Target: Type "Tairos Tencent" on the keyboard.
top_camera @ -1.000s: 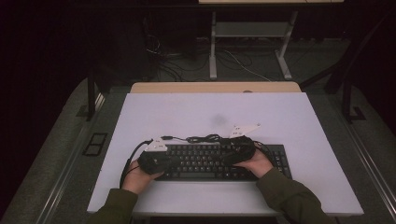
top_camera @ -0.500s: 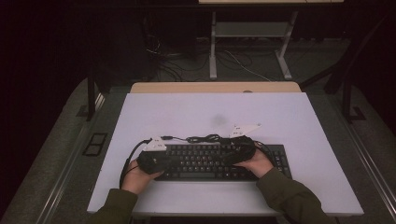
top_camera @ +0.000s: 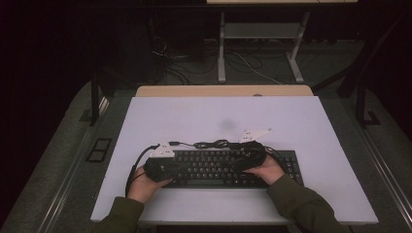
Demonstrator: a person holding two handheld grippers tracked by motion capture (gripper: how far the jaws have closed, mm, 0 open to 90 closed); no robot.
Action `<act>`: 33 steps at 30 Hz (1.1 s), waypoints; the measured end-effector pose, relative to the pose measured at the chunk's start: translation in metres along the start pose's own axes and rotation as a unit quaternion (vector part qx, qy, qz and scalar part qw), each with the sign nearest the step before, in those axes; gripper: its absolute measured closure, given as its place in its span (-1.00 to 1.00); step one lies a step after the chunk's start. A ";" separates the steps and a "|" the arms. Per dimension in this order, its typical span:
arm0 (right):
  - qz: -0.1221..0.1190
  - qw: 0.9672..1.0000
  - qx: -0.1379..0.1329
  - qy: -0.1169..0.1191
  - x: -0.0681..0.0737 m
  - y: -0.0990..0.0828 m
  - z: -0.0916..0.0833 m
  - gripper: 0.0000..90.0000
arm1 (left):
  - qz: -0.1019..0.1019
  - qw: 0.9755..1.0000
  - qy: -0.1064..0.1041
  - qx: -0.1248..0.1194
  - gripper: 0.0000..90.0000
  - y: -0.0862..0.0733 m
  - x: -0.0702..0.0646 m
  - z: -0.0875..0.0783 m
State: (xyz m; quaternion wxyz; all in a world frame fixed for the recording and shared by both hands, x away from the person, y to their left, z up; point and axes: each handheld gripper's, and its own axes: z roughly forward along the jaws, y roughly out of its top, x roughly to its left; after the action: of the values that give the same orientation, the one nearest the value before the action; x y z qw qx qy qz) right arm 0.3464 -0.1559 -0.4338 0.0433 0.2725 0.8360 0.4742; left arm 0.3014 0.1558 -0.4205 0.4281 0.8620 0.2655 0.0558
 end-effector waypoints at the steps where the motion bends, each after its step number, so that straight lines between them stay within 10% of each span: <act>1: 0.000 1.000 0.000 0.000 0.000 0.000 0.000 -0.56 | -0.002 1.000 -0.002 -0.001 0.97 0.000 -0.001 0.001; 33: 0.000 1.000 0.010 0.004 -0.001 -0.002 0.003 -0.74 | 0.037 0.997 -0.054 0.037 0.97 0.003 -0.024 0.026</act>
State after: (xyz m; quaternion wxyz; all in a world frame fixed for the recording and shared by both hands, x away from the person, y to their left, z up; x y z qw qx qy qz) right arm 0.3473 -0.1542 -0.4370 0.0372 0.2706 0.8409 0.4673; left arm 0.2905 0.1235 -0.4318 0.4075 0.8882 0.2118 0.0154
